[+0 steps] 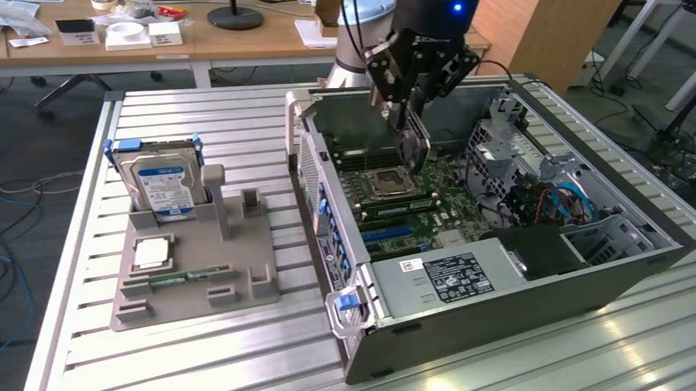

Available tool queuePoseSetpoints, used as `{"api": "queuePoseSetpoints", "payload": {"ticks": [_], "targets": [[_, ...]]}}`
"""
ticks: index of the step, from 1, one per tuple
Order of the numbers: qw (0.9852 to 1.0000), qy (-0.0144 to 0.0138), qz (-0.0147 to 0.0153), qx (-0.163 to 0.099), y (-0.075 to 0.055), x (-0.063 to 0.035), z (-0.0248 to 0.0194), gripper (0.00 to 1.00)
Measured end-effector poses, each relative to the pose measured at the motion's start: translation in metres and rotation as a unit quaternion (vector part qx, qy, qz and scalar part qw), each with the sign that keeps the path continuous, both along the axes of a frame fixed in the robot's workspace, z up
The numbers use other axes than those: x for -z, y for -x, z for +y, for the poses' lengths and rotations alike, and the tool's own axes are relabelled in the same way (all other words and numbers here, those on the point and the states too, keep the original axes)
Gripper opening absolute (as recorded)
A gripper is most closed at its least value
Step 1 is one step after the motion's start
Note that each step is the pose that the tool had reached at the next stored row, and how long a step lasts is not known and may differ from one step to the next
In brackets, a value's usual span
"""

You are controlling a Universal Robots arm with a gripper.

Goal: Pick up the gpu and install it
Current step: 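Pick up the gpu and move the gpu toward the slot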

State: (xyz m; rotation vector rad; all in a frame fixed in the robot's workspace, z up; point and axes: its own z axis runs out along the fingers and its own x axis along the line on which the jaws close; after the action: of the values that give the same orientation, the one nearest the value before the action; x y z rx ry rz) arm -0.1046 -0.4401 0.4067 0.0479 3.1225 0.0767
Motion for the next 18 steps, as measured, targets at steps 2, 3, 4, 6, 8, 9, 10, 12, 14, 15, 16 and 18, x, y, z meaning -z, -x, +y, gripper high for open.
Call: {"api": "queuePoseSetpoints", "payload": {"ticks": [2, 3, 4, 6, 8, 9, 10, 12, 14, 15, 16, 18], "targets": [[1.0, 0.0, 0.0, 0.0, -0.009, 0.0, 0.0, 0.27], [1.0, 0.0, 0.0, 0.0, -0.014, 0.0001, 0.0, 0.27], [1.0, 0.0, 0.0, 0.0, -0.018, 0.0, 0.0, 0.27], [1.0, 0.0, 0.0001, 0.0, -0.027, 0.0, 0.0, 0.27], [1.0, 0.0, 0.0001, 0.0, -0.036, 0.0001, 0.0, 0.27], [1.0, 0.0, 0.0001, 0.0, -0.04, 0.0001, 0.0, 0.27], [1.0, 0.0, 0.0001, 0.0, -0.045, 0.0001, 0.0, 0.27], [1.0, 0.0, 0.0001, 0.0, -0.054, 0.0002, 0.0, 0.27], [1.0, 0.0, 0.0002, 0.0, -0.063, 0.0003, 0.0, 0.27], [1.0, 0.0, 0.0002, 0.0, -0.067, 0.0003, 0.0, 0.27], [1.0, 0.0, 0.0002, 0.0, -0.071, 0.0004, 0.0, 0.27], [1.0, 0.0, 0.0002, 0.0, -0.077, 0.0006, 0.0, 0.27]]}}
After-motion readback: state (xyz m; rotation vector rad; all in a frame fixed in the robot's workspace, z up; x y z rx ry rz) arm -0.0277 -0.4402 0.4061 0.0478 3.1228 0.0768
